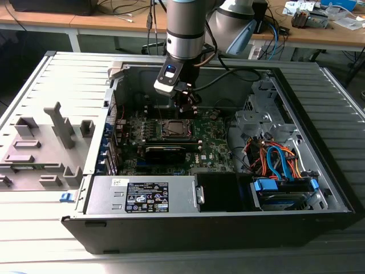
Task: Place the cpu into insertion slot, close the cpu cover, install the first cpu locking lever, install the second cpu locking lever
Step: 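Install the second cpu locking lever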
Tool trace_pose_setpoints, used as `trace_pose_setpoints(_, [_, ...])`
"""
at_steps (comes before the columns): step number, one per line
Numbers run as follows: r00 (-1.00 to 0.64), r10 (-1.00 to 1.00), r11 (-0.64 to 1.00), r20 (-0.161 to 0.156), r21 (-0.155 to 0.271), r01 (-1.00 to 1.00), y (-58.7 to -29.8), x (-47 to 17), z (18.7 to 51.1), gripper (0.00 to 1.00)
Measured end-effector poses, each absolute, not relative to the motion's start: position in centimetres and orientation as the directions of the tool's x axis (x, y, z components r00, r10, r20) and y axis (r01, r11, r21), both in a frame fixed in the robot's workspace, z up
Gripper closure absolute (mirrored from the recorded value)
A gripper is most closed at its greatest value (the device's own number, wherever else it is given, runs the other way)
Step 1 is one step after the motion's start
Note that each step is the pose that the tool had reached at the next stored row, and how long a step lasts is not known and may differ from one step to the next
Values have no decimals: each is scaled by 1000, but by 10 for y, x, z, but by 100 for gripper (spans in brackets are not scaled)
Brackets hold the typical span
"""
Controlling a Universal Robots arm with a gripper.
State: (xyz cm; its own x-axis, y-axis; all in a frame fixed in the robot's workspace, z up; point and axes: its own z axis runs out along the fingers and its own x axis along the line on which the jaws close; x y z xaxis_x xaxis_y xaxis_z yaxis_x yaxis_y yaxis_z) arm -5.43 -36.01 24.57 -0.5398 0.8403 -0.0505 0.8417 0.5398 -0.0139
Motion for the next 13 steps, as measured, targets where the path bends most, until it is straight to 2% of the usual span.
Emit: trace_pose_setpoints(13, [-550,834,550,-50,-14,835,-360,-54,246,89])
